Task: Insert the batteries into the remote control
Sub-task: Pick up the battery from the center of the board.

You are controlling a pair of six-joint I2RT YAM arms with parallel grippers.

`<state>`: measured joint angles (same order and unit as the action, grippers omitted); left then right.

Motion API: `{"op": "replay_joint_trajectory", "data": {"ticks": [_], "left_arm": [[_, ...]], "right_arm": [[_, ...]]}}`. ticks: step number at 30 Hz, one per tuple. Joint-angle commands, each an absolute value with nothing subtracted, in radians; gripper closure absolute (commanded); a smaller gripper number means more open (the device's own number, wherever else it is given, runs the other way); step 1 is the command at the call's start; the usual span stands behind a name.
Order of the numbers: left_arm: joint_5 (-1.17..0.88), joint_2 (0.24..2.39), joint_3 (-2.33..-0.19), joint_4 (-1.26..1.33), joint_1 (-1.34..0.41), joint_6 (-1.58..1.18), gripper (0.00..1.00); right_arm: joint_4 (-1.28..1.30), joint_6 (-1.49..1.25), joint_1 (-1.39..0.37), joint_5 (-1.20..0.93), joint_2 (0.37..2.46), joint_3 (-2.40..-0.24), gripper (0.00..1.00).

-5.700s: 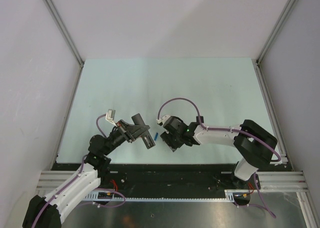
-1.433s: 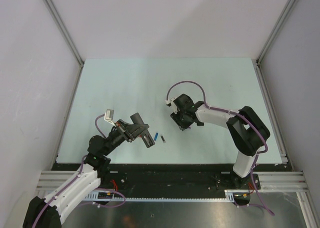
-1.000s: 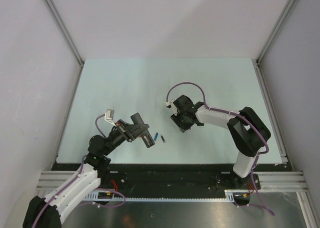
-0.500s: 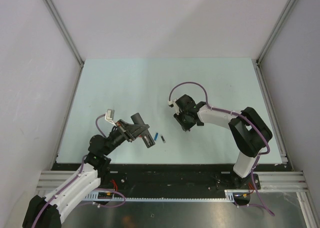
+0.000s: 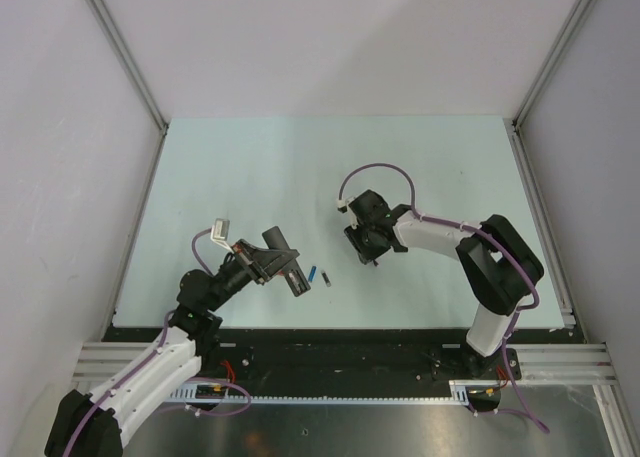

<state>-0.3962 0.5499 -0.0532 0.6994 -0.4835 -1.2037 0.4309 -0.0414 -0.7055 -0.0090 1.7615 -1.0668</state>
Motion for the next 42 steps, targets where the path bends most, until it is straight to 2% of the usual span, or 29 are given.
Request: {"op": "replay_joint_trajectory", "data": {"ticks": [1, 12, 14, 17, 18, 25, 29, 33, 42], "left_arm": [[-0.402, 0.549, 0.031, 0.738, -0.477, -1.189, 1.0], [-0.4, 0.558, 0.029, 0.738, -0.477, -1.184, 1.0], [-0.4, 0.56, 0.028, 0.738, -0.476, -1.184, 1.0], [-0.397, 0.564, 0.026, 0.738, -0.476, -1.183, 1.0], [-0.391, 0.568, 0.026, 0.738, -0.476, -1.183, 1.0], [-0.385, 0.679, -0.049, 0.741, -0.479, -1.187, 1.0], [-0.362, 0.776, -0.127, 0.758, -0.497, -1.19, 1.0], [-0.322, 0.88, -0.196, 0.791, -0.54, -1.189, 1.0], [-0.261, 1.133, -0.351, 0.943, -0.588, -1.267, 1.0]], "right_arm": [[0.425, -0.054, -0.712, -0.002, 1.801, -1.078, 0.62], [0.474, -0.003, -0.713, 0.028, 1.819, -1.101, 0.73], [0.48, -0.003, -0.713, 0.028, 1.822, -1.101, 0.8], [0.48, -0.028, -0.706, 0.029, 1.807, -1.101, 0.97], [0.479, -0.056, -0.704, 0.029, 1.795, -1.1, 1.0], [0.468, -0.248, -0.712, 0.112, 1.542, -1.085, 1.0], [0.466, -0.365, -0.802, 0.288, 1.328, -1.063, 1.0], [0.439, -0.391, -0.975, 0.489, 1.186, -1.034, 1.0], [0.35, -0.46, -1.172, 0.688, 1.082, -1.012, 1.0]]}}
